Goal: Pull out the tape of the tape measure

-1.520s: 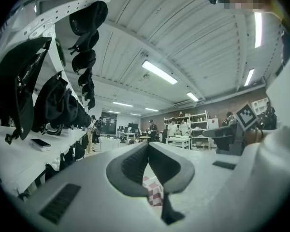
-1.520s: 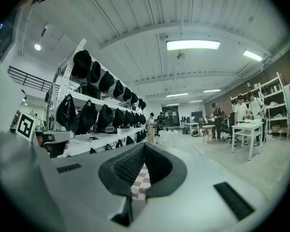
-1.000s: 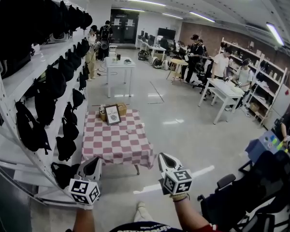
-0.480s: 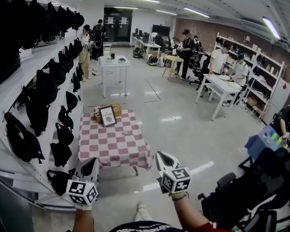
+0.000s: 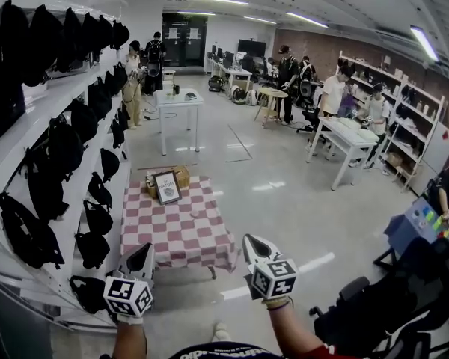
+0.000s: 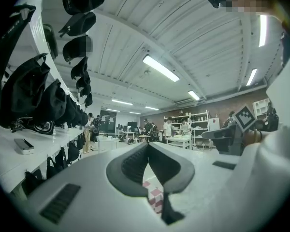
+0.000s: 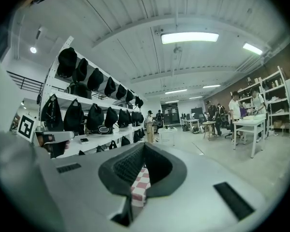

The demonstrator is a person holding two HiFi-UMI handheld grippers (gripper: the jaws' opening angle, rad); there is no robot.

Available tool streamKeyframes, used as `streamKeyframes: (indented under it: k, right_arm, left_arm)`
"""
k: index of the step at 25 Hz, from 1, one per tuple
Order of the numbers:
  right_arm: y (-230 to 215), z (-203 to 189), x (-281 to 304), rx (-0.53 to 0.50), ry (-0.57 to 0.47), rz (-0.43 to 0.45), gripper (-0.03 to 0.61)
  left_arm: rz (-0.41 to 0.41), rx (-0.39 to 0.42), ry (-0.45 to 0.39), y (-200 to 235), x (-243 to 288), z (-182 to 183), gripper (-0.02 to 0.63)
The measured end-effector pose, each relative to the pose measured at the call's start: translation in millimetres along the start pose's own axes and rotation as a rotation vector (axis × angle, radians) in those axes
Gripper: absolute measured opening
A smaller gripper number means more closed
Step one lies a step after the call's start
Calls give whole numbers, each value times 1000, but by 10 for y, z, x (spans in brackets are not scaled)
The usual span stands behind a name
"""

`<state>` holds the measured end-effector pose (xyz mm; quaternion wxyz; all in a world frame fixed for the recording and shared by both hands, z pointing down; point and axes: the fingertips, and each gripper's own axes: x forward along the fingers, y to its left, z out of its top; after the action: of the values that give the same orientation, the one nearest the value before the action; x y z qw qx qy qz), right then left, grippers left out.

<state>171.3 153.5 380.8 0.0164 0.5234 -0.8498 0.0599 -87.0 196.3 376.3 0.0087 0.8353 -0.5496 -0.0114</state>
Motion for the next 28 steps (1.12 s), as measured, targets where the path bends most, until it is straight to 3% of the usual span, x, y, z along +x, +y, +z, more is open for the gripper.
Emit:
streamKeyframes:
  k: [14,28]
  right_arm:
    - [-562,122,770,23,15,44,3]
    - [-1111,-42,1406,66,50,119,3]
  left_arm:
    - [31,24,23,164,843,69,6]
    - [79,12,81,228,1554,-100,6]
